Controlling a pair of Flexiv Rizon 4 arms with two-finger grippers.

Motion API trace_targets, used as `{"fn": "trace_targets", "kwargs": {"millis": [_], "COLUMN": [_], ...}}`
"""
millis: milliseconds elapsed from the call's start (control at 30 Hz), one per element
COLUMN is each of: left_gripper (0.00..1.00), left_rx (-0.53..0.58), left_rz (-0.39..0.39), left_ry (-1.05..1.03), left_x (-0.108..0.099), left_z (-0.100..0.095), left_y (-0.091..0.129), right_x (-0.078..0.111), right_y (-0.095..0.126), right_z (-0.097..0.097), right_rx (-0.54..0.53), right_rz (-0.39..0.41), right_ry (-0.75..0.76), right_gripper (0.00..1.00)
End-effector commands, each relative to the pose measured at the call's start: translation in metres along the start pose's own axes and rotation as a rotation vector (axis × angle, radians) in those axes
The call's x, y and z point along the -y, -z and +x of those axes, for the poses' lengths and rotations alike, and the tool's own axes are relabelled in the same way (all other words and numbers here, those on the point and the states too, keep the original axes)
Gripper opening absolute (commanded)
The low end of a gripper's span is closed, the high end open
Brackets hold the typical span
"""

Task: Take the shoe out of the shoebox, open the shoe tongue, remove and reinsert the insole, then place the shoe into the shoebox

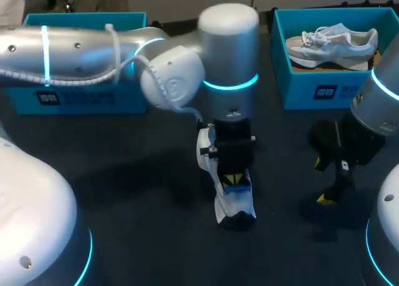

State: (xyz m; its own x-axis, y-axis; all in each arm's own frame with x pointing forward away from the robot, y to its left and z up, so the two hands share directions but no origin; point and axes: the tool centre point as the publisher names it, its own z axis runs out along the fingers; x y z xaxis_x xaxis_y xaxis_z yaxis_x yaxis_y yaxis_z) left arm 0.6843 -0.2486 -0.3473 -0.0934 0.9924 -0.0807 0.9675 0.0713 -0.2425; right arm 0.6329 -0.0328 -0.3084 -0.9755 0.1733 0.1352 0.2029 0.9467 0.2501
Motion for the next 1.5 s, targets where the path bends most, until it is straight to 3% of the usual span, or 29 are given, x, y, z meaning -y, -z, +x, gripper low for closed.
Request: {"fn": "trace_targets", "kwargs": {"millis": [33,133,333,533,733,900,1000,1100,1133,1267,1500], "left_gripper": [0.0,0.0,0.0,0.0,0.0,0.0,0.0,0.0,0.0,0.0,0.0], "left_rx": [0.105,0.112,0.116,0.042,-0.008,-0.056,-0.049,-0.015,0.046,0.117,0.125], "left_rz": [0.052,0.081,0.064,-0.01,-0.075,-0.144,-0.152,-0.13,-0.101,-0.049,0.017], "left_ry": [0.04,0.073,0.116,0.119,0.126,0.145,0.159,0.152,0.129,0.086,0.035], "left_x": [-0.007,-0.008,-0.005,-0.015,-0.033,-0.055,-0.06,-0.056,-0.045,-0.022,0.005], "left_z": [-0.005,-0.016,-0.027,-0.014,0.008,0.03,0.032,0.032,0.028,0.015,-0.015], "left_y": [-0.016,-0.028,-0.049,-0.07,-0.067,-0.052,-0.042,-0.03,-0.019,-0.006,-0.012], "right_x": [0.0,0.0,0.0,0.0,0.0,0.0,0.0,0.0,0.0,0.0,0.0], "right_y": [-0.001,-0.001,-0.001,-0.001,-0.001,-0.001,-0.001,-0.001,-0.001,-0.001,-0.001], "right_z": [0.0,0.0,0.0,0.0,0.0,0.0,0.0,0.0,0.0,0.0,0.0], "right_rx": [0.001,0.001,0.001,0.001,0.001,0.001,0.001,0.001,0.001,0.001,0.001], "right_rz": [0.001,0.001,0.001,0.001,0.001,0.001,0.001,0.001,0.001,0.001,0.001], "right_ry": [0.0,0.0,0.0,0.0,0.0,0.0,0.0,0.0,0.0,0.0,0.0], "right_gripper": [1.0,1.0,1.0,1.0,1.0,1.0,1.0,1.0,1.0,1.0,1.0]}}
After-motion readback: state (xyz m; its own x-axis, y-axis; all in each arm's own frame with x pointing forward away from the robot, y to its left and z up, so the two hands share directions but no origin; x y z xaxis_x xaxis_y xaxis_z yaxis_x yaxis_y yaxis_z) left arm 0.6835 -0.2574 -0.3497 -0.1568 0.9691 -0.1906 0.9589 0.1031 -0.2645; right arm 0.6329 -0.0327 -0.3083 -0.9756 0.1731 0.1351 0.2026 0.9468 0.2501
